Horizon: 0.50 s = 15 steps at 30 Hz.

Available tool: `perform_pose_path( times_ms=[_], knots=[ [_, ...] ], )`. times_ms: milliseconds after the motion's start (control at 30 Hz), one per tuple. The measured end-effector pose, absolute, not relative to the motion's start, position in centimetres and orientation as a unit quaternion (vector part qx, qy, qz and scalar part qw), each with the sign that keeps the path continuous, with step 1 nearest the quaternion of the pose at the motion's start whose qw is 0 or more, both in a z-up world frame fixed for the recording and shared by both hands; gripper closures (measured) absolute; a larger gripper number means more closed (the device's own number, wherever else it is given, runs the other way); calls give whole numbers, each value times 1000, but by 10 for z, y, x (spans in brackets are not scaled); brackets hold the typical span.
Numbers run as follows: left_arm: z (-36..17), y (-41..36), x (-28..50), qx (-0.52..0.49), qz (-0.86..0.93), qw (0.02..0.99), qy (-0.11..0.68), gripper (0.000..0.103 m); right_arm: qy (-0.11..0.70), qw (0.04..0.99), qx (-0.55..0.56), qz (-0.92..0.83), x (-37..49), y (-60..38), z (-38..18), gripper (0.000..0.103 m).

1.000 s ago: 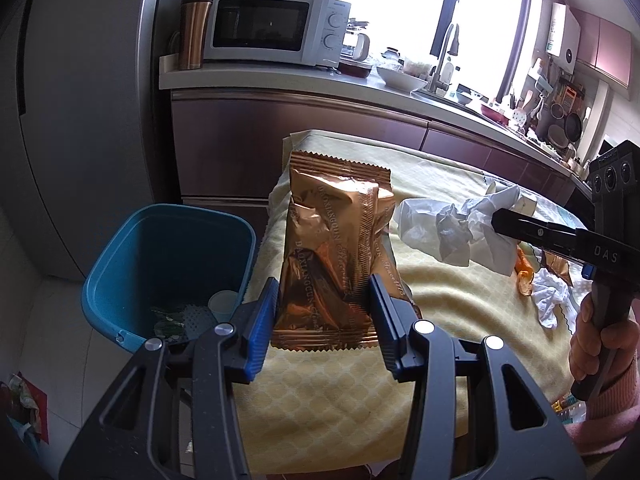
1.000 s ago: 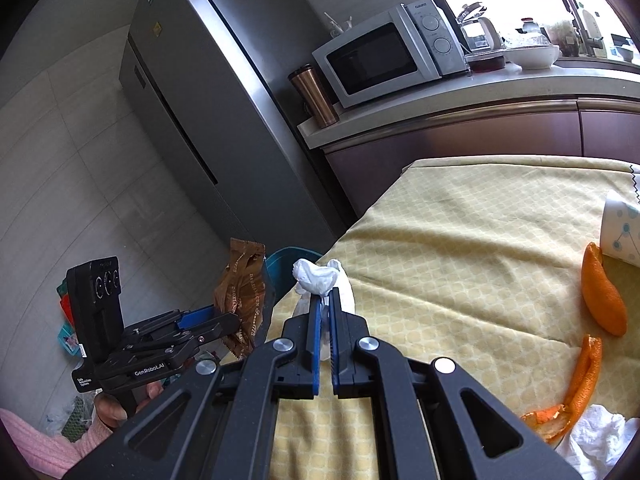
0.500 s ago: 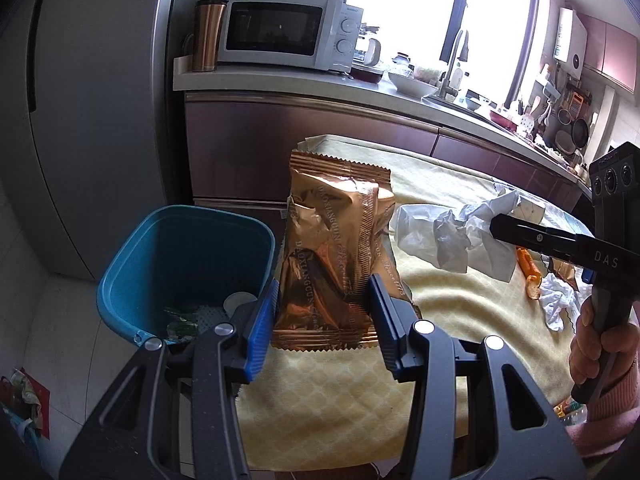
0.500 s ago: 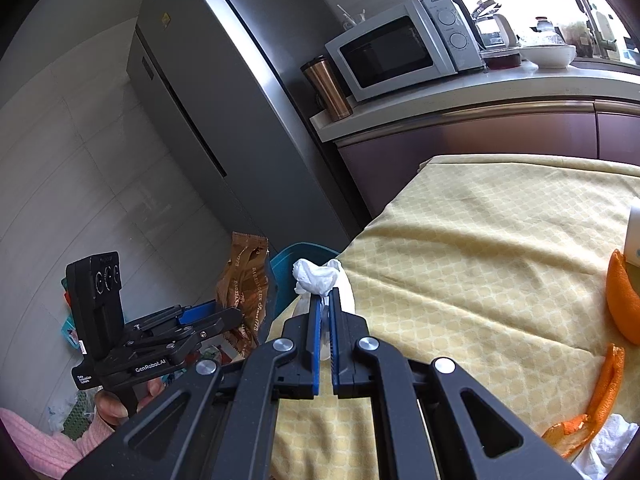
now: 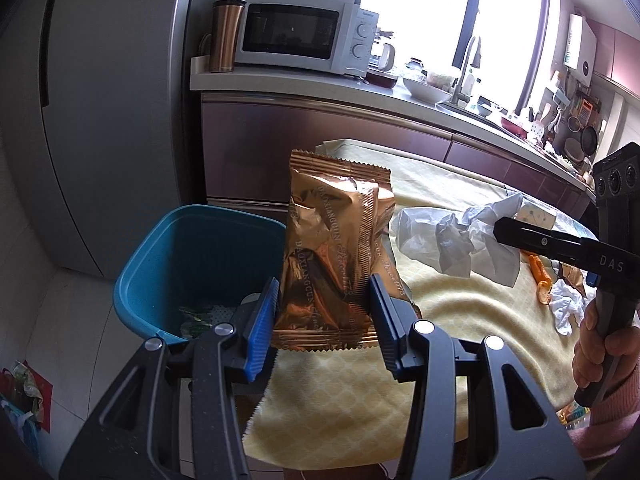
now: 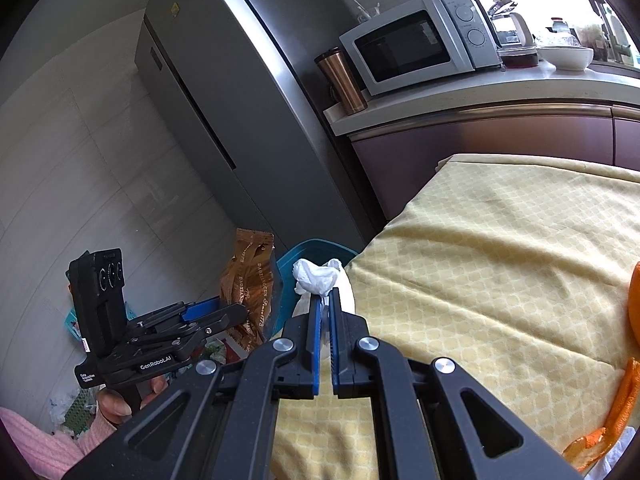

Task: Collect trash
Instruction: 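Carry the held snack wrapper and tissue with both tools over the blue bin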

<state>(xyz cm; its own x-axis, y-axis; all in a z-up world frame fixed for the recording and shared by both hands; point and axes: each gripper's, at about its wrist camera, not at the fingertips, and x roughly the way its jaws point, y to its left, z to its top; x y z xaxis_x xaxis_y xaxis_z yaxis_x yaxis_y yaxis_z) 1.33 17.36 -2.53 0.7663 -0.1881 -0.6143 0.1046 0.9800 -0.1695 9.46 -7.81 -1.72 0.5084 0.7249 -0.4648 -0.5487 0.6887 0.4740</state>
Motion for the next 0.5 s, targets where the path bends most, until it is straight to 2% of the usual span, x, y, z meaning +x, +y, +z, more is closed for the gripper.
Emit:
perform_pose_path(
  times_ms=[500],
  knots=[
    [-28,208,17,-80,-40,939,331,58,334,850,119,390,100,-55,-15,100]
  ],
)
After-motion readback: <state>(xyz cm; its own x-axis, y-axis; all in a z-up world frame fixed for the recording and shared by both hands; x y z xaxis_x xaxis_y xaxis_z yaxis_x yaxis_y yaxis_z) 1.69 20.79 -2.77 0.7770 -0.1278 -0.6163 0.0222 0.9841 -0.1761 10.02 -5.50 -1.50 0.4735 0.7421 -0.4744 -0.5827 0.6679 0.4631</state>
